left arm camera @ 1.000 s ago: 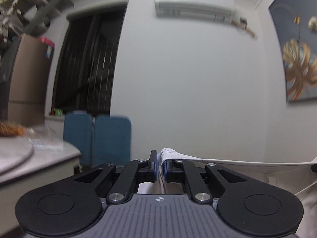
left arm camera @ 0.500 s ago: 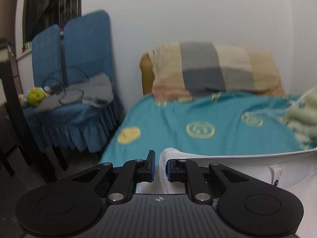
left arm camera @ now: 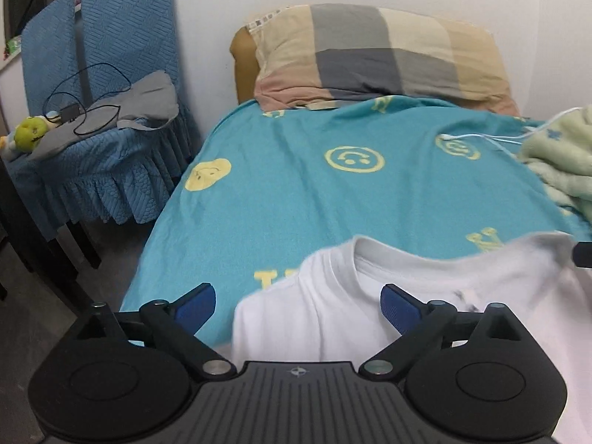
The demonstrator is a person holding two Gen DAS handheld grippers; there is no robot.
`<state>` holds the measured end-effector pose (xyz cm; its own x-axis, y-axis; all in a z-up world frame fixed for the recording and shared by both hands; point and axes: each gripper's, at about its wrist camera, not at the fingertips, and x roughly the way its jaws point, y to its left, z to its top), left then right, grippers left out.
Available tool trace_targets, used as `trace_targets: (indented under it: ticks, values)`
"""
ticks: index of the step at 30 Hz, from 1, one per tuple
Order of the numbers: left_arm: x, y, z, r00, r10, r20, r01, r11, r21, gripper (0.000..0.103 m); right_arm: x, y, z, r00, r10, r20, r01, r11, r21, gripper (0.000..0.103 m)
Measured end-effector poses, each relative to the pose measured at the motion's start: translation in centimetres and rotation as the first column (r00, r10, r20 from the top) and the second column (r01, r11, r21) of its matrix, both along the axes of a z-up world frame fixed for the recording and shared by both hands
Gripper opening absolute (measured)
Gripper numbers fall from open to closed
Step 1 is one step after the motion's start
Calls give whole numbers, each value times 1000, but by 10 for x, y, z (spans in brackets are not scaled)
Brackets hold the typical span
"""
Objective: Fold clothes
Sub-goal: 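Lay the shirt flat on the bed and open both grippers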
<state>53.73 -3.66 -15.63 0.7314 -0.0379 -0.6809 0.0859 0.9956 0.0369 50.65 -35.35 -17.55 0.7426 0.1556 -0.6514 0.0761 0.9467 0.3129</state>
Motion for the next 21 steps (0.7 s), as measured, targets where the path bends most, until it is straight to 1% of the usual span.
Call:
trace_targets:
  ticks: [2,4,6,7,10,13,15,18,20,21]
  values:
    - [-26,5,21,1000,-5,-5,5,1000,-27,98,-20,5,14,1000,9,5,-9,1000,-8,85]
    - [-64,11,42,1000,-10,10,11,999,-39,98,-47,12,32,1000,18,24,-17,1000,-22,85]
    - [-103,17,62,1000,-17,26,18,999,-50,98,-81,21,51,999,32,44,-30,999,-37,85]
    - [-125,17,74,999,-31,33,32,999,-42,98,-100,26,60,998,37,55,-35,999,-41,85]
    - [-198,24,105,994,-35,108,38,999,-31,98,-161,38,85,994,48,95,-45,998,-40,85]
    - [-266,29,129,987,-46,154,50,999,-21,98,-223,49,108,988,55,144,-48,998,-51,85]
    - [-308,38,142,985,-24,169,33,998,-52,98,-264,54,121,982,54,180,-45,997,-57,85]
    - [-372,52,154,982,-2,190,32,988,-152,98,-323,59,138,973,52,224,-41,998,-54,85]
    - [-406,60,155,981,19,195,19,981,-192,98,-358,60,144,969,55,239,-48,998,-34,85]
    - [-421,62,153,980,26,200,14,981,-193,98,-374,60,146,968,49,246,-44,999,-27,85]
